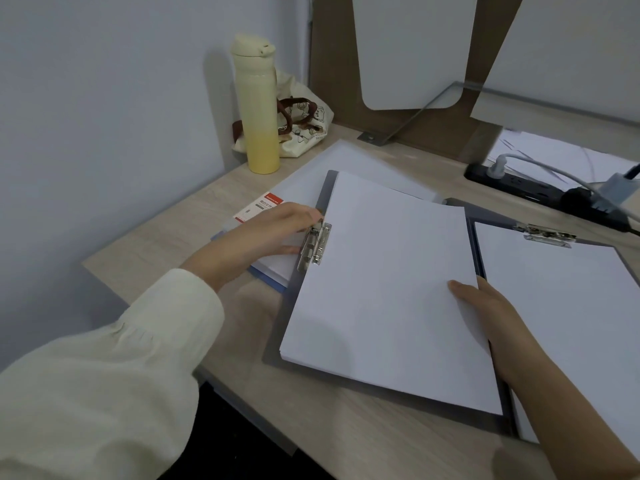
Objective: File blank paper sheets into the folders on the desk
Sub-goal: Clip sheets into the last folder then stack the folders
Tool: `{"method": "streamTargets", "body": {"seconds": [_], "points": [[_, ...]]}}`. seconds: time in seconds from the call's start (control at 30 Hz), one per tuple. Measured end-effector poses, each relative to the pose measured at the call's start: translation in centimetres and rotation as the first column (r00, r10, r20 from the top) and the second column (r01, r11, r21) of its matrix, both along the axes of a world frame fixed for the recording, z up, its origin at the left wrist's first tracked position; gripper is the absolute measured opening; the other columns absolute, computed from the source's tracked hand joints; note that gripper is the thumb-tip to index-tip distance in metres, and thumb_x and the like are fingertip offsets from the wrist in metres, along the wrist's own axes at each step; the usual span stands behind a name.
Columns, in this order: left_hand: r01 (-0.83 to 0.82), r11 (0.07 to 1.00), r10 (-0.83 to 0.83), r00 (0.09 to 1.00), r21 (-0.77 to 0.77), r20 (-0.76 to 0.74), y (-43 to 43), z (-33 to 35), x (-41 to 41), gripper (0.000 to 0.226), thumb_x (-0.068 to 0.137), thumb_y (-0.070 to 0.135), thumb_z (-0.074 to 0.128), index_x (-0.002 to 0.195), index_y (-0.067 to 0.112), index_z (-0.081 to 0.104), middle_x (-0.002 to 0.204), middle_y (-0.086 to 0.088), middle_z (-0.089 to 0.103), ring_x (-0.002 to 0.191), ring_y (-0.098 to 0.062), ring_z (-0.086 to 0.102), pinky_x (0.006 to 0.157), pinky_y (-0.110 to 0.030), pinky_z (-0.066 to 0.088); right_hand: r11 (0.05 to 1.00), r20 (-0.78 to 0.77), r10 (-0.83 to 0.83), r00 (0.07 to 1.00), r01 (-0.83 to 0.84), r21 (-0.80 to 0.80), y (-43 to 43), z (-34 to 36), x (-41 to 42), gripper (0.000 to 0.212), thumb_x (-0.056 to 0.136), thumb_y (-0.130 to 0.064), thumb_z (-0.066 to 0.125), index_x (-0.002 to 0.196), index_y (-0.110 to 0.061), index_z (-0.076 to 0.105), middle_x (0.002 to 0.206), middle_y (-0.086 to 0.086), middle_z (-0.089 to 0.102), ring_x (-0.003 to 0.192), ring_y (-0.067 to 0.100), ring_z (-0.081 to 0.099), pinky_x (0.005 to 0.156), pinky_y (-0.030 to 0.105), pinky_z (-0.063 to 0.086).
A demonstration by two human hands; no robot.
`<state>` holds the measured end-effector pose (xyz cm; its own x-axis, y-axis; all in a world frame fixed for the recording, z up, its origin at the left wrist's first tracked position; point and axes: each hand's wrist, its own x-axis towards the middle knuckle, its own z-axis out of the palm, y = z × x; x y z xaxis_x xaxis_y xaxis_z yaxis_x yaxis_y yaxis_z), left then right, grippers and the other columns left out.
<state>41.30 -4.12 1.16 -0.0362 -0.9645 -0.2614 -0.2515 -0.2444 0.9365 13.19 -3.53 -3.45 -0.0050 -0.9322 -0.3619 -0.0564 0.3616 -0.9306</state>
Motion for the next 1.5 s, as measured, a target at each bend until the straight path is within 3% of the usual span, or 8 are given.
{"method": "streamTargets", "body": {"seconds": [0.13,0.27,0.33,0.63,0.83,1.1,1.27,1.5], "points": [[-0.049,0.957,0.124,0.96,-0.284,0.252,4.1,-1.7,-1.2,0.068,0.069,0.069,0.057,0.128,0.039,0.038,0.131,0.028,0.032,0.127,0.004,0.029,0.104,-0.022,0.028,0.998,-0.026,-0.017,1.0,0.016,-0.055,-0.4,0.0,0.1,0.031,0.093,-0.018,0.05,0.125,-0.02,0.049,0.113,0.001,0.061,0.093,0.017,0.061,0.075,0.03,0.046],[0.157,0.942,0.04,0.827,-0.298,0.561,9.0,-4.5,-1.9,0.102,0.052,0.088,0.046,0.134,0.056,-0.006,0.148,0.031,-0.001,0.132,0.013,0.006,0.109,-0.02,0.017,0.992,-0.073,-0.037,0.997,0.028,-0.123,-0.6,-0.3,0.1,0.054,0.093,-0.018,0.051,0.143,-0.027,0.031,0.136,-0.004,0.048,0.114,0.018,0.054,0.096,0.036,0.044],[0.196,0.936,0.021,0.798,-0.293,0.602,10.7,-5.9,-1.8,0.107,0.048,0.092,0.04,0.129,0.057,-0.019,0.149,0.033,-0.01,0.137,0.012,0.0,0.113,-0.02,0.012,0.991,-0.1,-0.031,0.994,0.018,-0.129,-0.7,-0.3,0.0,0.057,0.093,-0.019,0.051,0.145,-0.027,0.028,0.141,-0.003,0.044,0.121,0.021,0.049,0.103,0.038,0.039],[0.246,0.889,0.022,0.819,-0.386,0.574,12.5,-8.2,-1.2,0.08,0.073,0.08,0.034,0.141,0.043,0.013,0.141,0.049,0.0,0.137,0.017,0.001,0.106,0.002,0.001,0.993,-0.098,-0.024,0.995,0.012,-0.116,-0.5,-0.2,0.2,0.051,0.094,-0.016,0.048,0.142,-0.026,0.033,0.135,-0.001,0.05,0.115,0.021,0.052,0.1,0.035,0.041],[0.287,0.829,0.073,0.795,-0.479,0.602,12.7,-9.1,-1.4,0.07,0.088,0.063,0.035,0.145,0.024,0.026,0.153,0.017,0.02,0.141,0.008,0.005,0.113,-0.009,0.003,0.994,-0.121,-0.02,0.992,0.007,-0.109,-0.6,0.0,0.2,0.053,0.095,-0.017,0.047,0.144,-0.027,0.03,0.131,-0.009,0.046,0.114,0.015,0.048,0.1,0.029,0.036],[0.284,0.793,0.125,0.79,-0.539,0.601,12.8,-9.1,-1.4,0.067,0.091,0.056,0.037,0.142,0.012,0.034,0.148,0.008,0.033,0.139,0.01,0.015,0.113,-0.009,0.007,0.995,-0.129,-0.013,0.992,0.001,-0.099,-0.4,-0.2,-0.1,0.055,0.095,-0.016,0.046,0.145,-0.028,0.028,0.135,-0.009,0.046,0.117,0.015,0.049,0.103,0.031,0.036],[0.204,0.795,0.171,0.829,-0.571,0.533,12.7,-9.1,-1.3,0.068,0.087,0.062,0.039,0.136,0.015,0.044,0.141,0.011,0.043,0.132,0.017,0.024,0.105,0.001,0.017,0.996,-0.085,-0.009,0.996,0.001,-0.094,-0.3,-0.1,0.0,0.054,0.095,-0.013,0.047,0.145,-0.026,0.029,0.127,-0.01,0.047,0.113,0.015,0.049,0.102,0.03,0.037],[0.213,0.808,0.141,0.836,-0.55,0.53,12.7,-9.4,-1.0,0.065,0.085,0.065,0.04,0.135,0.023,0.048,0.143,0.016,0.042,0.133,0.014,0.028,0.104,0.001,0.019,0.995,-0.085,-0.004,0.996,-0.004,-0.103,-0.4,-0.5,-0.1,0.057,0.095,-0.014,0.047,0.146,-0.027,0.026,0.143,-0.009,0.041,0.119,0.013,0.047,0.107,0.032,0.035]]}}
